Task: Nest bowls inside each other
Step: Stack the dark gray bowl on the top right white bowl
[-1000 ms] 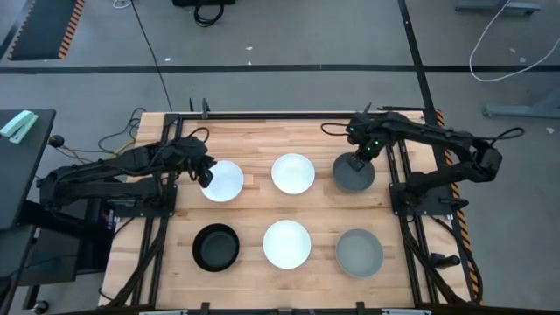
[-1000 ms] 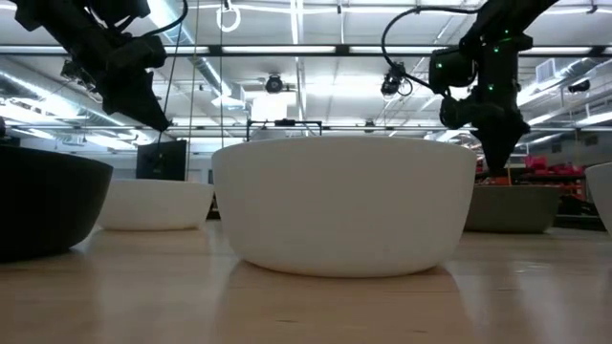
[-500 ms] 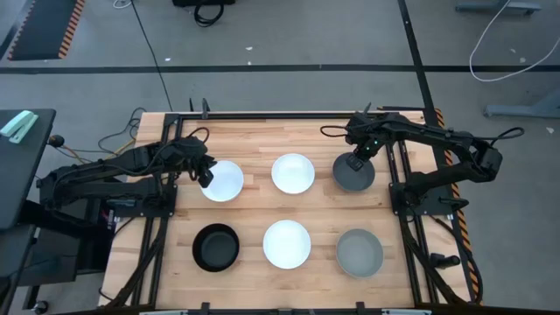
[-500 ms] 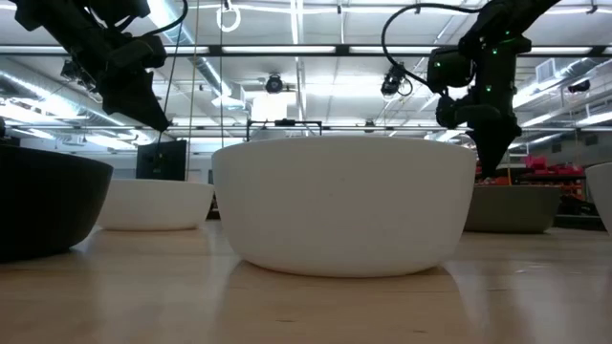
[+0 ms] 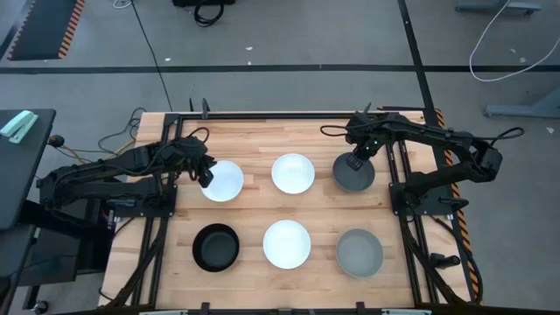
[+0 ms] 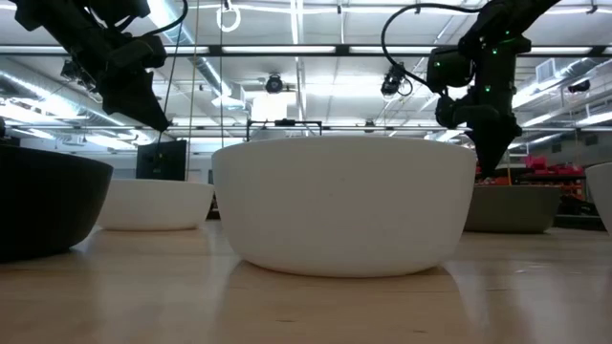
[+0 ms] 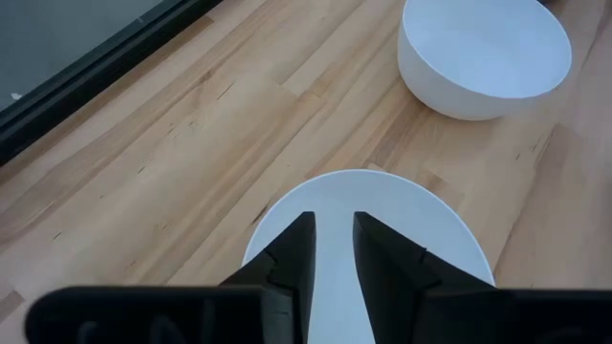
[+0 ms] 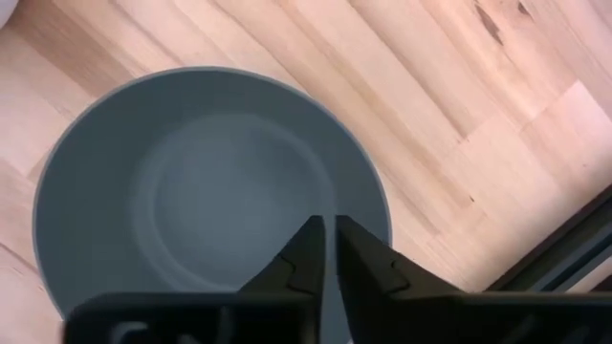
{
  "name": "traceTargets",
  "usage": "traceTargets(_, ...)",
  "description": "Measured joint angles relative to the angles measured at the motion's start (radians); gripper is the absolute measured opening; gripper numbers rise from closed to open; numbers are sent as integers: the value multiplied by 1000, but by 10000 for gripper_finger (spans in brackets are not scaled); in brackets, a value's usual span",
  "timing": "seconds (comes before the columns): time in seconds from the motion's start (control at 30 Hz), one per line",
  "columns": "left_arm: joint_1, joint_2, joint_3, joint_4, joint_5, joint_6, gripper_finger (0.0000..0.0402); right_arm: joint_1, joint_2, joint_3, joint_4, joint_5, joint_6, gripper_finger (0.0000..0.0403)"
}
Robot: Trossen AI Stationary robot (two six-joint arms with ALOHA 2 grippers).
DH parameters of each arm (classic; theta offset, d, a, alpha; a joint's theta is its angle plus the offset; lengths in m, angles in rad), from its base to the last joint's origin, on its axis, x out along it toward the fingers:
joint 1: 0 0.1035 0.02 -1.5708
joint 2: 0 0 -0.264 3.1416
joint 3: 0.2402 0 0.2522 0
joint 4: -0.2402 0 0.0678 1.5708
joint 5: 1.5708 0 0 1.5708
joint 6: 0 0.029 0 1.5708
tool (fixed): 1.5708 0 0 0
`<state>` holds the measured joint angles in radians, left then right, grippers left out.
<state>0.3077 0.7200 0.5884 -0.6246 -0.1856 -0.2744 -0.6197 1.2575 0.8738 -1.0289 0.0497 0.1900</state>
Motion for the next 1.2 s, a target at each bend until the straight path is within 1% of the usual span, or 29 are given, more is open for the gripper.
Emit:
traceTargets(0.4,0,0,0,0,0,0,89,0,0,0,-1,1,8,177)
traceTargets(0.6,0,0,0,0,0,0,83,0,0,0,-1,2,24,216)
traceTargets(0.77,0,0,0,0,0,-1,88,-2,0,0,0,38,25,224)
traceTargets(0.97,0,0,0,0,0,-2,88,-52,0,-3,11,45,25,216)
traceTargets(1.07,0,0,0,0,0,-2,84,-85,4,-32,58,33,22,211)
traceTargets(1.2,0,0,0,0,0,-2,84,-115,31,-88,121,-17,-4,206)
